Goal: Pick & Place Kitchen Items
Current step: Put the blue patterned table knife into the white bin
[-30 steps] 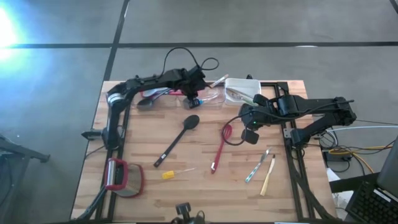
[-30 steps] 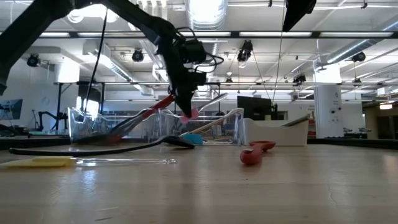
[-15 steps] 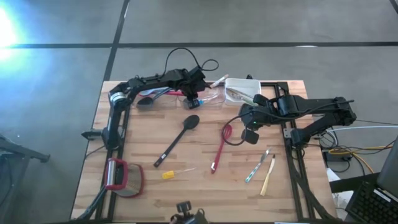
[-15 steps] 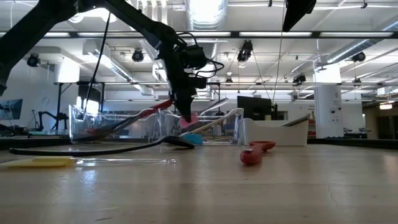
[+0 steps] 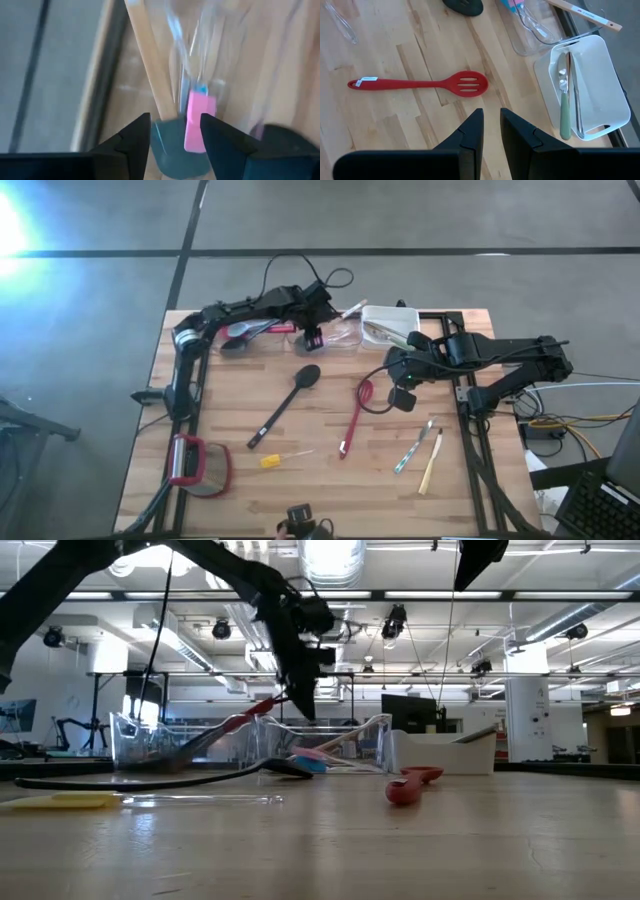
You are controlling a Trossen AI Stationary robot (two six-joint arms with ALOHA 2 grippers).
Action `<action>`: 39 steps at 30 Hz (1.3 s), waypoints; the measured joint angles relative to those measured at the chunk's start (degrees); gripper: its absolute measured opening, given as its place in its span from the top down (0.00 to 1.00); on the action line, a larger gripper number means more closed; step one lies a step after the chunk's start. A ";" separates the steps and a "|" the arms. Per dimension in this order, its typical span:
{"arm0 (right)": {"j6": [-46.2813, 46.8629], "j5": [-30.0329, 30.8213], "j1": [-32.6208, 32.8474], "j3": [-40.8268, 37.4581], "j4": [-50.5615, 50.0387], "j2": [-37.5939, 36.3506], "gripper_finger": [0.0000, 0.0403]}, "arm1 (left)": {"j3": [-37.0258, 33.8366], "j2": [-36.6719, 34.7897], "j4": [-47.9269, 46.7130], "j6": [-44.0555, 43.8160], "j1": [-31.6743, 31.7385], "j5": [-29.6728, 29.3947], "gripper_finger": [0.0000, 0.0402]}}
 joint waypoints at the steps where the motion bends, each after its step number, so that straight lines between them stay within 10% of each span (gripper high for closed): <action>1: 0.00 0.02 0.00 -0.01 0.02 0.00 0.86 | 0.77 -0.67 -0.01 0.01 -0.02 0.07 0.56; 12: 0.07 0.02 -0.02 0.00 0.01 0.00 0.86 | 8.19 -10.44 -3.16 -1.58 -1.84 1.50 0.56; 26: 0.04 -0.02 0.00 -0.01 -0.12 0.00 0.86 | -0.21 -27.85 -6.87 -3.46 -17.97 2.33 0.63; 39: 0.14 -9.25 1.79 -0.46 -0.66 0.00 0.88 | -21.71 -31.01 -1.97 -8.88 -35.60 -19.27 0.69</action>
